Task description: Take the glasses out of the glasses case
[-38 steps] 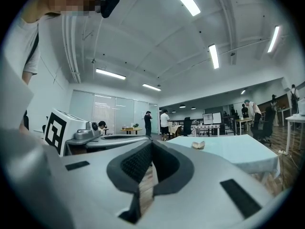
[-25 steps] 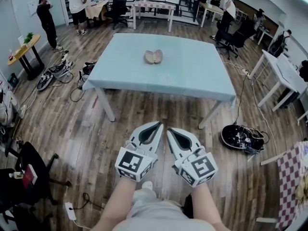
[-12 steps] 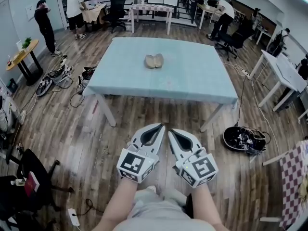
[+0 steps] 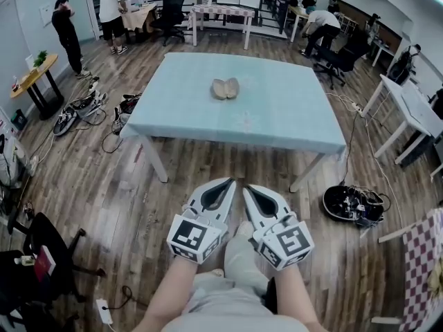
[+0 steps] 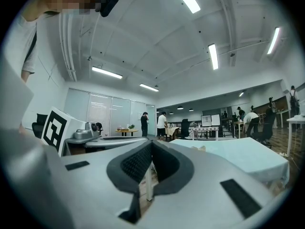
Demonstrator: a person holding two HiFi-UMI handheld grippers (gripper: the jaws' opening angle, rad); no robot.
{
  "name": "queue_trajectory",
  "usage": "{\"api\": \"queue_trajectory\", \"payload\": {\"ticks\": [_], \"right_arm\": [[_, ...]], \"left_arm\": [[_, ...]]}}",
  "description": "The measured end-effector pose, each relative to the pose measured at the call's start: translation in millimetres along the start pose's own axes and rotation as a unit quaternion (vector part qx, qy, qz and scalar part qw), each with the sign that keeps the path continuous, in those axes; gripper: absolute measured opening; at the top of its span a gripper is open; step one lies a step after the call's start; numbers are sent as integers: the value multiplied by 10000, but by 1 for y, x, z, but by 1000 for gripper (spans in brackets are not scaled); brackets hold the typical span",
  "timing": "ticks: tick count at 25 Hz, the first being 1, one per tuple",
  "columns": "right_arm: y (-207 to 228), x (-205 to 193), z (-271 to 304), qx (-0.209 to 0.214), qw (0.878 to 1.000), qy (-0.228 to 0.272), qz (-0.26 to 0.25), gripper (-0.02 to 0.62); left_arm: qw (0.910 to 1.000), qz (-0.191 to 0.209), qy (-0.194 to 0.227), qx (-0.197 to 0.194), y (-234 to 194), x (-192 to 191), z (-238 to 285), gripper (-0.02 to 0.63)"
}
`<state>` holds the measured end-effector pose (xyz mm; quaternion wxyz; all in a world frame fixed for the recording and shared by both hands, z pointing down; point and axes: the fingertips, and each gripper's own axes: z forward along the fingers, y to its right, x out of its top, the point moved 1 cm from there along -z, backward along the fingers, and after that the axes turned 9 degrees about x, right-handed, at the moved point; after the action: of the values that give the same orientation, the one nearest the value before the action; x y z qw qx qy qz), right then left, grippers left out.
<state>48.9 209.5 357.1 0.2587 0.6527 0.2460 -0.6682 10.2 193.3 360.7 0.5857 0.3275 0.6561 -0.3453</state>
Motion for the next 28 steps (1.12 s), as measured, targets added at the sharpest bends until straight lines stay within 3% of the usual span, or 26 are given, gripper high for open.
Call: {"api": "queue_trajectory", "payload": {"ticks": [28], "right_arm": [[107, 1, 81, 233, 9993, -136, -275, 6]], "left_arm": [[9994, -67, -110, 331, -64, -11, 110, 8]]}}
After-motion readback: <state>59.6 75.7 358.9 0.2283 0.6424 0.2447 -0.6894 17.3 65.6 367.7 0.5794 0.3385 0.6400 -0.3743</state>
